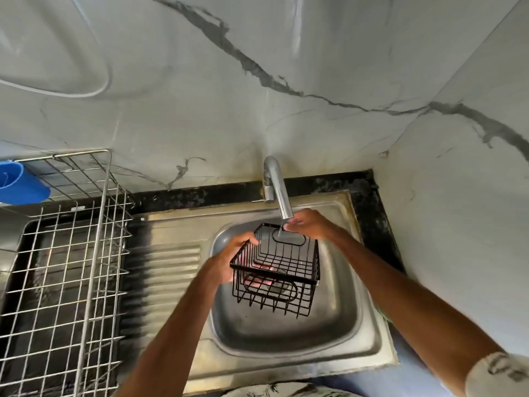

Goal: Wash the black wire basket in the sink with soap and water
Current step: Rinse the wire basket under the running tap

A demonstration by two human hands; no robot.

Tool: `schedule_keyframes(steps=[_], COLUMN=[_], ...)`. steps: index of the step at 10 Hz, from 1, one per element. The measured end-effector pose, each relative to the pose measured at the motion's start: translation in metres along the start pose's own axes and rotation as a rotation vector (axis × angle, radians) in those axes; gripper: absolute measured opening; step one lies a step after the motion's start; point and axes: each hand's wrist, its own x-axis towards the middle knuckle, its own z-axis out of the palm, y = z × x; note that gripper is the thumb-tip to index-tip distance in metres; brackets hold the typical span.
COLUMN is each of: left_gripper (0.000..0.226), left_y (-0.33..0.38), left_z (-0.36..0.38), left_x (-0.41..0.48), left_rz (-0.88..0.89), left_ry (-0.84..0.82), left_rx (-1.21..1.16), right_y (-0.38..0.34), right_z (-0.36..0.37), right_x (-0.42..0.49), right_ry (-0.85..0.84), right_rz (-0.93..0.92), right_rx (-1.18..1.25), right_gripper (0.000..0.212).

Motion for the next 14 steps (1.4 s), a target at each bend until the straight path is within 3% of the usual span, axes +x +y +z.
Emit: schedule_keyframes(steps=[1, 2, 3, 4, 5, 6, 7, 9, 11, 12, 13, 14], left_gripper=[0.071, 0.064, 0.091, 0.057, 0.074, 0.038, 0.078, 0.102, 0.057, 0.052, 0.057, 0.064], left_y=[-0.011, -0.008, 0.017, 0.029, 0.030, 0.019, 0.019, 0.026, 0.027, 0.024, 0.022, 0.022], left_z=[-0.019, -0.032, -0.006, 0.013, 0.009, -0.009, -0.009, -0.012, -0.021, -0.020, -0.012, -0.008], left_x=[0.009, 0.003, -0.023, -0.041, -0.020, 0.005, 0.013, 0.019, 0.020, 0.025, 0.032, 0.037], left_rz=[0.218, 0.124, 0.227, 0.227, -0.007, -0.043, -0.134, -0.133, -0.082, -0.077, -0.061, -0.056], left_ry=[-0.069, -0.338, -0.268, -0.084, -0.080, 0.019, 0.007, -0.052, 0.016, -0.019, -0.071, -0.097], left_rx=[0.019, -0.088, 0.001, -0.039, -0.096, -0.060, 0.104, 0.156, 0.096, 0.119, 0.166, 0.207], right_y=[-0.013, 0.009, 0.000, 0.014, 0.039, 0.044, 0.024, -0.001, 0.034, 0.055, 0.047, 0.018], right_z=[0.012, 0.031, 0.030, 0.017, 0.003, 0.002, 0.012, 0.033, 0.006, -0.002, -0.002, 0.004], right_x=[0.024, 0.060, 0.052, 0.042, 0.035, 0.032, 0.034, 0.057, 0.032, 0.027, 0.029, 0.029], right_ry=[-0.175, -0.234, -0.269, -0.401, -0.458, -0.423, -0.335, -0.220, -0.365, -0.298, -0.197, -0.100], right_rz=[0.022, 0.020, 0.014, 0.068, 0.119, 0.132, 0.033, -0.024, 0.032, 0.097, 0.025, -0.120], right_rx=[0.117, 0.193, 0.280, 0.302, 0.242, 0.138, 0.031, 0.312, 0.289, 0.289, 0.061, 0.087], right_gripper=[0.035, 0.061, 0.039, 0.028, 0.024, 0.020, 0.018, 0.039, 0.029, 0.024, 0.016, 0.015])
